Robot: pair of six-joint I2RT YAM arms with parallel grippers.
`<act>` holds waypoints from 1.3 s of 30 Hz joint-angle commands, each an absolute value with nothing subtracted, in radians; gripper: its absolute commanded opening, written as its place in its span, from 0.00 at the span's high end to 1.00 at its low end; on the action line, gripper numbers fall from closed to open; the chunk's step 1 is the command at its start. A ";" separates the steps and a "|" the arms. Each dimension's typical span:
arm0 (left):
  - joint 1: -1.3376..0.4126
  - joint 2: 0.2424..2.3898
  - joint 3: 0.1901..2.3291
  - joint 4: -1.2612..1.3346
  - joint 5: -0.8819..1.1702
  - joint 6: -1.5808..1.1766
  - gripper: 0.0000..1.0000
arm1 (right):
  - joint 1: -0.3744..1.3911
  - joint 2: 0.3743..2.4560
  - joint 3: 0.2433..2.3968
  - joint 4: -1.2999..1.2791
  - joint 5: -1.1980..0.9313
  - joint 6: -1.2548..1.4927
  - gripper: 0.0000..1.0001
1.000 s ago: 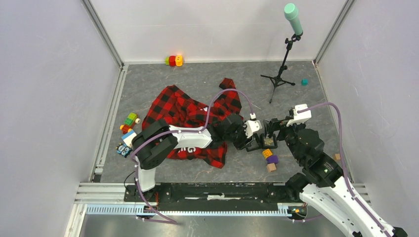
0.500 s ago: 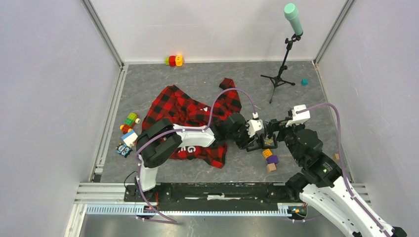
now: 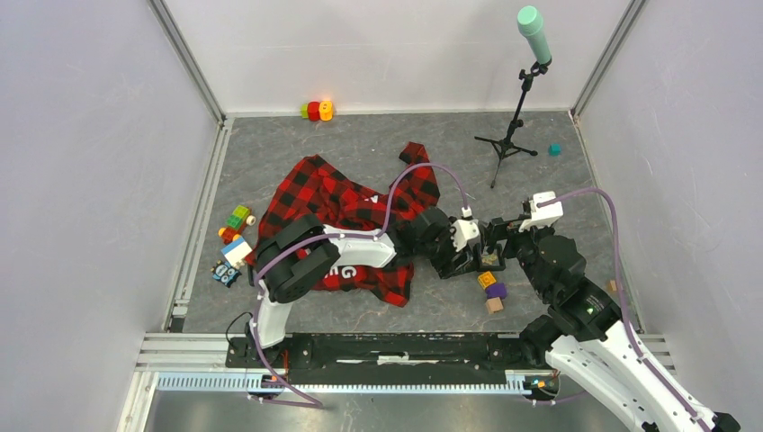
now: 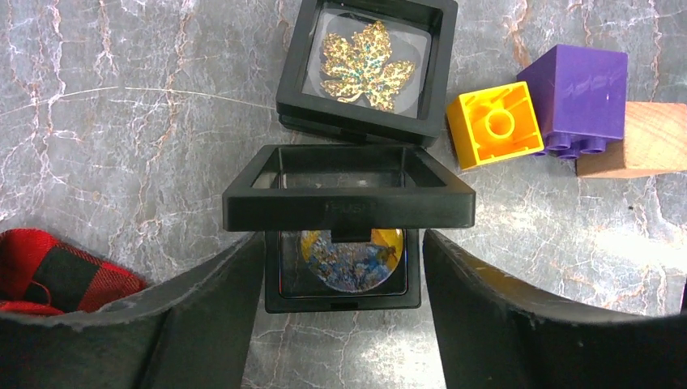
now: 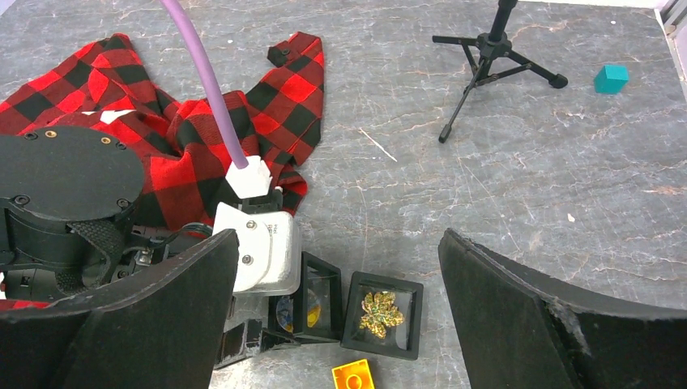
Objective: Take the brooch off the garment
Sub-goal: Place the brooch in the brooch box, then close the brooch box at the center of the board.
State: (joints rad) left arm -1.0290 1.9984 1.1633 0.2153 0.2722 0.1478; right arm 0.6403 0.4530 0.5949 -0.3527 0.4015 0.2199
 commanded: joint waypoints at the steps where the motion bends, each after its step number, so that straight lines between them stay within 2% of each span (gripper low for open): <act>1: -1.034 1.989 1.195 0.246 0.282 0.117 0.21 | 0.640 0.457 0.594 -0.316 0.408 0.217 0.02; 7: -1.033 1.924 1.172 0.189 0.261 0.128 0.18 | 0.639 0.519 0.624 -0.385 0.443 0.235 0.02; 11: -1.033 1.844 1.098 0.166 0.232 0.143 0.16 | 0.640 0.616 0.629 -0.421 0.388 0.254 0.04; 20: -1.027 1.690 0.967 0.120 0.138 0.044 0.19 | 0.623 0.655 0.541 -0.420 0.284 0.289 0.31; 26: -0.980 1.682 0.947 0.123 0.141 -0.111 0.19 | 0.614 0.636 0.538 -0.400 0.215 0.302 0.33; 29: -0.945 1.662 0.921 0.153 0.178 -0.190 0.21 | 0.608 0.656 0.554 -0.397 0.204 0.285 0.39; 32: -0.928 1.635 0.884 0.205 0.211 -0.251 0.25 | 0.600 0.740 0.583 -0.399 0.116 0.243 0.47; 35: -0.925 1.623 0.874 0.199 0.212 -0.296 0.35 | 0.598 0.830 0.628 -0.418 0.065 0.228 0.60; 39: -0.923 1.621 0.834 0.257 0.231 -0.347 0.48 | 0.597 0.857 0.629 -0.407 0.096 0.228 0.63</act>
State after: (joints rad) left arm -0.9222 1.6588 0.8658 0.1555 0.1913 -0.2401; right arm 0.5999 0.8536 0.5816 -0.4278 0.1093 0.2462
